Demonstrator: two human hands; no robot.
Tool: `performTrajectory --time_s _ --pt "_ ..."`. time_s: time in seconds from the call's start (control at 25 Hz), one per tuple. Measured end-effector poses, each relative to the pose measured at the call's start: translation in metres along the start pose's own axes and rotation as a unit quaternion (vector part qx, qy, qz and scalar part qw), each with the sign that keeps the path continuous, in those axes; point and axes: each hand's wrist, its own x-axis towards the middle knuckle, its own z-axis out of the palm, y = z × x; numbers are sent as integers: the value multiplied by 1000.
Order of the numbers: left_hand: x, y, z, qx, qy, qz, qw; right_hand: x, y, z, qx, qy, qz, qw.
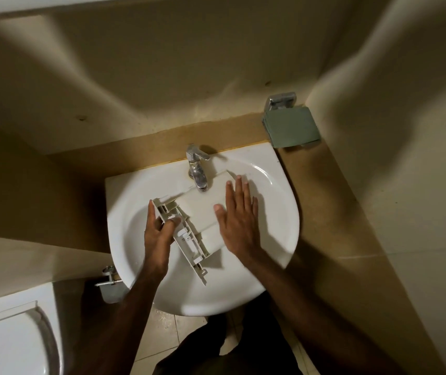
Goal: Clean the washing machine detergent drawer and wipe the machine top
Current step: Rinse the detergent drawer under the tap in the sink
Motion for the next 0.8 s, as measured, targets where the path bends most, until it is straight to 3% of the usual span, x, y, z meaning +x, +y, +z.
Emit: performTrajectory --time_s 0.16,0.4,0.48,0.64,0.8 --pt "-5 1 -10 -17 24 -22 999 -45 11 -8 -40 -29 -93 994" --pt "-30 8 -10 -56 47 -39 997 -94 -30 -47 135 -39 -150 979" --pt "-41 14 -7 -62 50 -59 995 -110 -56 -51 115 -61 -167 977" --pt "-58 24 -1 -52 42 -84 994 -118 -69 -35 35 16 -129 991" --pt "-68 28 -3 -30 30 -97 994 -116 -64 -31 -18 26 -111 993"
